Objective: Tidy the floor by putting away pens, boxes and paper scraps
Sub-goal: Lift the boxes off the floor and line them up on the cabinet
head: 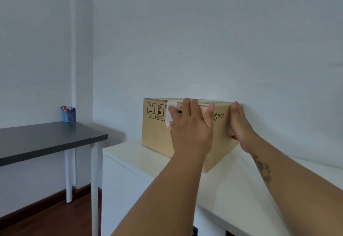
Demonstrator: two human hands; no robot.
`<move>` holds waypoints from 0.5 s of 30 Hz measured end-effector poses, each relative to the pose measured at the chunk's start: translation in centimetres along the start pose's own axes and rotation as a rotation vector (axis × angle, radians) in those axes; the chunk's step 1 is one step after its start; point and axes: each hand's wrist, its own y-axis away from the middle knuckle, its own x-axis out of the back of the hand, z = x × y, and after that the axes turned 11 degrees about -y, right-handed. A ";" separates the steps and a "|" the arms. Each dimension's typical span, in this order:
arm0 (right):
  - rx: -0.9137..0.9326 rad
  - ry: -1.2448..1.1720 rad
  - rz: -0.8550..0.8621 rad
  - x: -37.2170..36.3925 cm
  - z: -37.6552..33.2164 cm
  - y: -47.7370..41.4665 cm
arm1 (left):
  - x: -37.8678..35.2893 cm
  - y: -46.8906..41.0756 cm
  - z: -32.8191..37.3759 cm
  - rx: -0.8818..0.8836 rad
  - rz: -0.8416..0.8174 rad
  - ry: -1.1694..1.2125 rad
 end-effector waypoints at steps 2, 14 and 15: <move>0.117 -0.003 0.000 -0.9 -0.1 0.4 | -0.5 -0.2 0.3 0.005 -0.014 -0.006; -0.034 -0.035 -0.126 -2.7 -1.5 1.0 | 0.1 -1.8 -2.2 0.015 -0.116 0.038; -0.023 -0.035 -0.119 -2.7 -1.5 1.0 | 0.2 -1.9 -2.3 0.008 -0.119 0.035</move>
